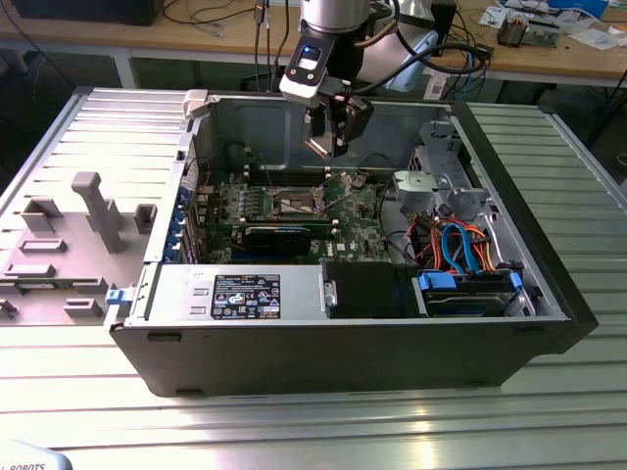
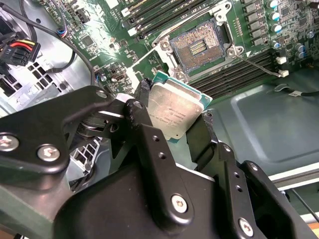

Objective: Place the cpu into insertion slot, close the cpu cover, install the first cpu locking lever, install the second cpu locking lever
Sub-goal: 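Place the cpu into insertion slot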

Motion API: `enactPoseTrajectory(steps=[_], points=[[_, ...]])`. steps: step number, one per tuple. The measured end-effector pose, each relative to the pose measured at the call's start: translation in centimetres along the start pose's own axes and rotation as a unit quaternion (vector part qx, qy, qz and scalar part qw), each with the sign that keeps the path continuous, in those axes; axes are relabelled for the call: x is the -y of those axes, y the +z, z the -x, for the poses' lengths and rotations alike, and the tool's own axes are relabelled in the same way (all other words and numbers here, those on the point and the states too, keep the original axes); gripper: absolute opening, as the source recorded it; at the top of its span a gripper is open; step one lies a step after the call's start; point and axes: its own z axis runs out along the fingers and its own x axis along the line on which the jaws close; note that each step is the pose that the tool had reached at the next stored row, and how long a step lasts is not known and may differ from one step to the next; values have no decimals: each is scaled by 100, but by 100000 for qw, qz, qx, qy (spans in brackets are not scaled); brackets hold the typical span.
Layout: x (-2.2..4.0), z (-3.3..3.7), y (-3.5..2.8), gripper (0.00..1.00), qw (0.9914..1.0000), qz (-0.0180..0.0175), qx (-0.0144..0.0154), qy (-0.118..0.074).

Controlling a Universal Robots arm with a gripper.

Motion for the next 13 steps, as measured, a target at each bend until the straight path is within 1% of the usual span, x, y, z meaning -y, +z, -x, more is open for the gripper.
enactPoseTrajectory(steps=[13], points=[[0, 0, 1, 54, 99999, 11, 47, 468]])
